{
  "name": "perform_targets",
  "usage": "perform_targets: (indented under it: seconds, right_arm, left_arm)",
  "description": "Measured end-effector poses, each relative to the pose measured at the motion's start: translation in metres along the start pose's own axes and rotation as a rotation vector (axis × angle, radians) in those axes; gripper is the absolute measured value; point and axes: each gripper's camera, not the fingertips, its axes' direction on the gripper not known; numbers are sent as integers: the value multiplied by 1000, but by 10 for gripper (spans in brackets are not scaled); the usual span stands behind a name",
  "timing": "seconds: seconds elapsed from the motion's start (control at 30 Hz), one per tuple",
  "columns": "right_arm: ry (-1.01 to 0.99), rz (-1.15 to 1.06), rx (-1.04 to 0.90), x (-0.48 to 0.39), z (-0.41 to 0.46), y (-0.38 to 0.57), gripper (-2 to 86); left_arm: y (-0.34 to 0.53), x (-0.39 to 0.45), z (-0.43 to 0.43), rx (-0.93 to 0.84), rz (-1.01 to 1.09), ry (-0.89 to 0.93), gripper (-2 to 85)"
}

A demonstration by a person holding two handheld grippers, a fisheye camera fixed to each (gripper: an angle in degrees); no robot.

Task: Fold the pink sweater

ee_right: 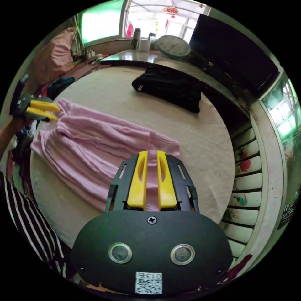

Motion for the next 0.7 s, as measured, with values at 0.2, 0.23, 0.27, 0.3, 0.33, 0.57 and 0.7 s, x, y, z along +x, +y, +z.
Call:
perform_targets:
  seconds: [0.2, 0.23, 0.27, 0.3, 0.33, 0.57, 0.7]
  right_arm:
    - [-198, 78, -145, 16, 64, -33, 44]
    - [-198, 96, -146, 20, 62, -37, 29]
    - [-198, 101, -144, 21, 59, -39, 26]
    - [-196, 110, -125, 25, 50, -42, 21]
    - [-193, 118, -108, 29, 40, -45, 18]
    - [-202, 188, -270, 43, 75, -43, 19]
    - [-139, 218, -214, 42, 63, -50, 24]
  left_arm:
    - [-23, 33, 41, -146, 131, -60, 18]
    - [-22, 34, 46, -167, 146, -85, 10]
    - [-21, 32, 44, -152, 140, -63, 4]
    - [-20, 30, 41, -136, 133, -39, 2]
    - [-17, 27, 34, -96, 124, 5, 0]
    - [-1, 28, 39, -154, 176, 52, -4]
    - [7, 19, 22, -103, 126, 79, -4]
